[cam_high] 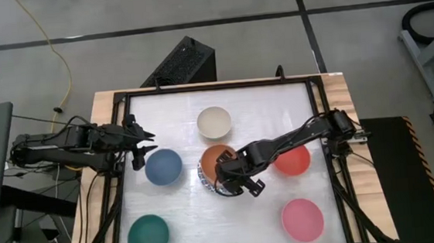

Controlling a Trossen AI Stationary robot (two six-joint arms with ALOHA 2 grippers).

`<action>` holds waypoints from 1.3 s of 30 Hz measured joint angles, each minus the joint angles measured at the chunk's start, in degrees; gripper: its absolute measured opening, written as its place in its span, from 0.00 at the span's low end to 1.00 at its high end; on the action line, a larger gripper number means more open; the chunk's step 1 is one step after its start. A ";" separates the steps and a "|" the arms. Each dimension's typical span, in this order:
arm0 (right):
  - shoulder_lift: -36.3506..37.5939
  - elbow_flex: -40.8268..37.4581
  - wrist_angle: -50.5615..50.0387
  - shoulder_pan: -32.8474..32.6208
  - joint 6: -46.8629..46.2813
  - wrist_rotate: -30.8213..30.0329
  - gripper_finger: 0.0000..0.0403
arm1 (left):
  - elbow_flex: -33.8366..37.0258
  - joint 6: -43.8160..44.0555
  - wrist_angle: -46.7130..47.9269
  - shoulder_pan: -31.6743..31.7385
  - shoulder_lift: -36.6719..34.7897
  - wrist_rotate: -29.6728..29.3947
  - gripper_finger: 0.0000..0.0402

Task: Nest bowls inside each other by size order
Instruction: Stack the orange bowl into the white blue bowls

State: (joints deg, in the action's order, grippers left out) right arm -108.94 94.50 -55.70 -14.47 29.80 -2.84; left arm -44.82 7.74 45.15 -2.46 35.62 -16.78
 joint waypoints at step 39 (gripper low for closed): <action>-2.96 -0.09 -0.37 2.63 -3.00 6.00 0.02 | 0.00 0.03 0.57 0.00 0.02 0.12 0.46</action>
State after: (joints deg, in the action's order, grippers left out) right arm -111.90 94.41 -56.07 -11.84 26.80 3.15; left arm -44.82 7.77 45.71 -2.46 35.64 -16.66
